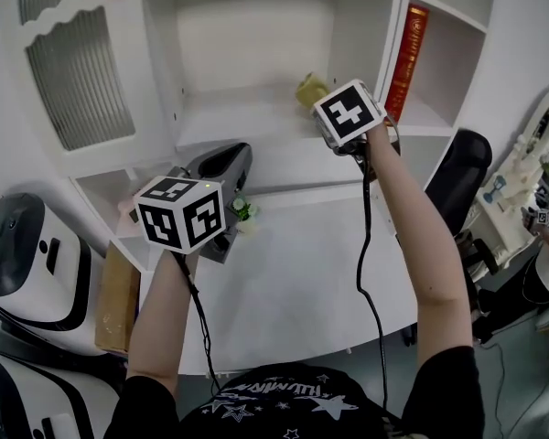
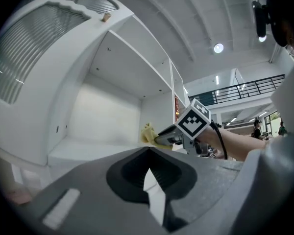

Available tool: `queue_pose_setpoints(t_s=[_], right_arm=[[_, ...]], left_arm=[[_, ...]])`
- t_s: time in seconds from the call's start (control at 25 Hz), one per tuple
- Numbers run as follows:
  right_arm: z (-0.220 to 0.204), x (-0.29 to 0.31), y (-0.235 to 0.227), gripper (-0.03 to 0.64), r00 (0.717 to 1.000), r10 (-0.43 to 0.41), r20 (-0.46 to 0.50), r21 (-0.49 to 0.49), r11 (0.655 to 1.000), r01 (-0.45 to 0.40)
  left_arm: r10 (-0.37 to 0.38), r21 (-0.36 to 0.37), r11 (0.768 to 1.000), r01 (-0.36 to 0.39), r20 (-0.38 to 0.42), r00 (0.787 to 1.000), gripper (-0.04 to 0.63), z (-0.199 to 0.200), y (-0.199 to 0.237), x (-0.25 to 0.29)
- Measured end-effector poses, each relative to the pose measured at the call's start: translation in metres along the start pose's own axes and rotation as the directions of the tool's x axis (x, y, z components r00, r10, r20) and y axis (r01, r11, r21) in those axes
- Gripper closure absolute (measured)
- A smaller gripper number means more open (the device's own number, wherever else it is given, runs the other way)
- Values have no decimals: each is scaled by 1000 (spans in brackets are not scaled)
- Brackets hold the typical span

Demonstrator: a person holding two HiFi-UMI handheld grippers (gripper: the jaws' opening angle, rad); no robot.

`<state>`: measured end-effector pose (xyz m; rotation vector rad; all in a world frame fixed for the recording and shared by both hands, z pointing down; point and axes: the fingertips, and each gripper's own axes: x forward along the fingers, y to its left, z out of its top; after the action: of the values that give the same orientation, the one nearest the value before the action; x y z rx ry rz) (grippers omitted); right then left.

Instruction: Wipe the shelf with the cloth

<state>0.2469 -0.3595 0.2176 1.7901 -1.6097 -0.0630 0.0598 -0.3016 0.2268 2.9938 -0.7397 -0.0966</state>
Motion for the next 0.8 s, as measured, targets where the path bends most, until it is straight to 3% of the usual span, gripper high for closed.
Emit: queue_pose_setpoints(t_s=[0.08,0.32,0.56,0.8], right_arm=[[15,0,0,519,997,1,72,83,996,-7],[61,6,-42,520,953,-149,265,302,951,65],[87,22,-84,520,898,-266,350,513,857,54],[112,43,-120,520,873,-321,367,605,796,39]], left_arm=[[3,9,1000,-3,26,1000,589,16,2,1],[15,58,998,-18,62,998,589,43,9,12],[19,53,998,-23,77,997,589,56,20,28],[43,78,996,-49,78,996,589,69,40,41]])
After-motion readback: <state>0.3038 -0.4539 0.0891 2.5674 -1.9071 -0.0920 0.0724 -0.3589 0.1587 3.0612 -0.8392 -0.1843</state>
